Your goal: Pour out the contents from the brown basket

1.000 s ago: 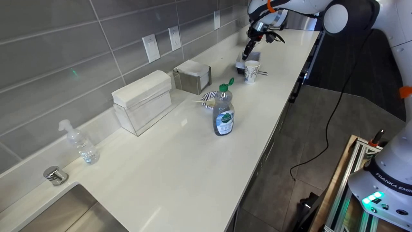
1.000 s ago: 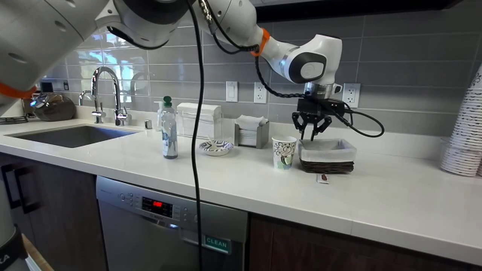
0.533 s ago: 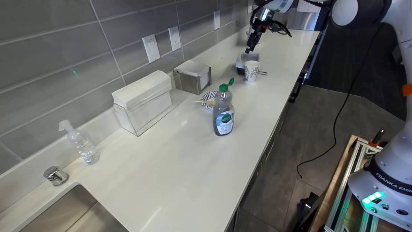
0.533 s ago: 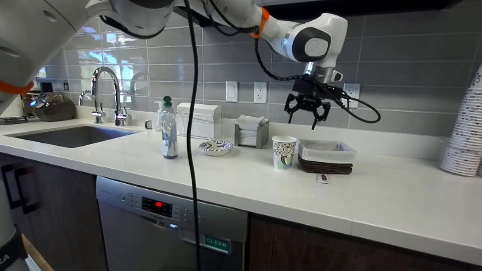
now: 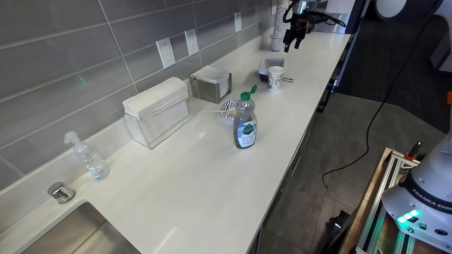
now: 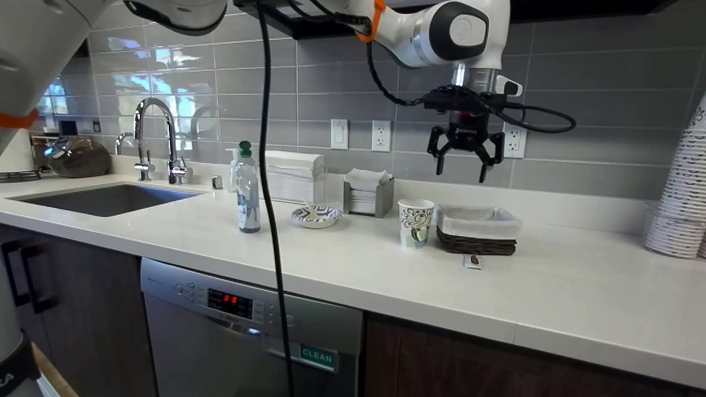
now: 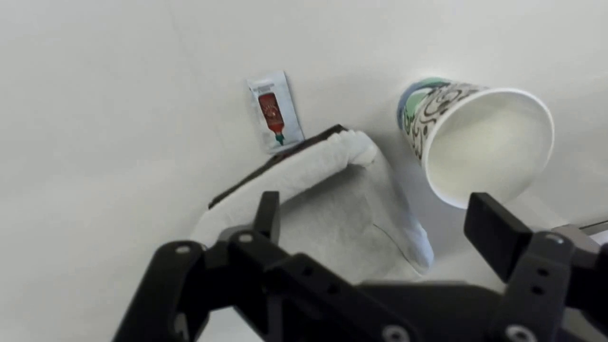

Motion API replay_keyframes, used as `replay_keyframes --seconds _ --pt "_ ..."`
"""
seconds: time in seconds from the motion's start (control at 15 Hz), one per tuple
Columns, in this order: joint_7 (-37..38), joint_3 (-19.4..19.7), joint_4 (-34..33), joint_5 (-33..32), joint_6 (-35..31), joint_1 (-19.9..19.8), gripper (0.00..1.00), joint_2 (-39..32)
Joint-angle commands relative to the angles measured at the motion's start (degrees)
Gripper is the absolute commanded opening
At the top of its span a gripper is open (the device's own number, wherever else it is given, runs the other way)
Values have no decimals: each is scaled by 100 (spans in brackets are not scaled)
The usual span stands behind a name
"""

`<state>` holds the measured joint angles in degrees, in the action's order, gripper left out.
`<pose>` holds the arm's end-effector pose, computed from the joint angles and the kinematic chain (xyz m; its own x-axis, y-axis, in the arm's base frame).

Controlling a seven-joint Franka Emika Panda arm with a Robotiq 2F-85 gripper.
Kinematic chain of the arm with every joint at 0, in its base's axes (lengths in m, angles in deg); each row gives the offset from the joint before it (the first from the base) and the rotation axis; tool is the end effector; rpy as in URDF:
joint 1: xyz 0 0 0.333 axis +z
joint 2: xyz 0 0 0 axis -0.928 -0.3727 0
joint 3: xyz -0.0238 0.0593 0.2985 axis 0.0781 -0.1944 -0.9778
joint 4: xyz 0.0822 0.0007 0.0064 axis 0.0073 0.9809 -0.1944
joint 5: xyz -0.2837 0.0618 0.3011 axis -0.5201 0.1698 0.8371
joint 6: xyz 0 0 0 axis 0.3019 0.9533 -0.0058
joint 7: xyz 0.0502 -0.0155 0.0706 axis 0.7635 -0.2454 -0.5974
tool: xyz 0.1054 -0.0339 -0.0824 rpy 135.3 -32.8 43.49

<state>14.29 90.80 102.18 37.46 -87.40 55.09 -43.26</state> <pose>0.6431 -0.3586 0.4003 0.9923 -0.0769 0.0974 -0.0728 -0.9963 -0.0456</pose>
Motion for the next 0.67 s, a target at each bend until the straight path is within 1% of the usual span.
replay_keyframes --seconds 0.0,0.07,0.13,0.2,0.33,0.6 --pt "1161 426 1331 -653 -193 626 100 913" --pt "1528 529 1577 -853 -168 795 100 1118" --pt "1075 -331 653 -788 -21 -116 100 561" --pt "1165 -368 772 -870 -14 -101 100 676" --pt "1134 -589 698 -874 -1 -264 100 674" --pt "1121 -658 675 -861 3 -389 100 634"
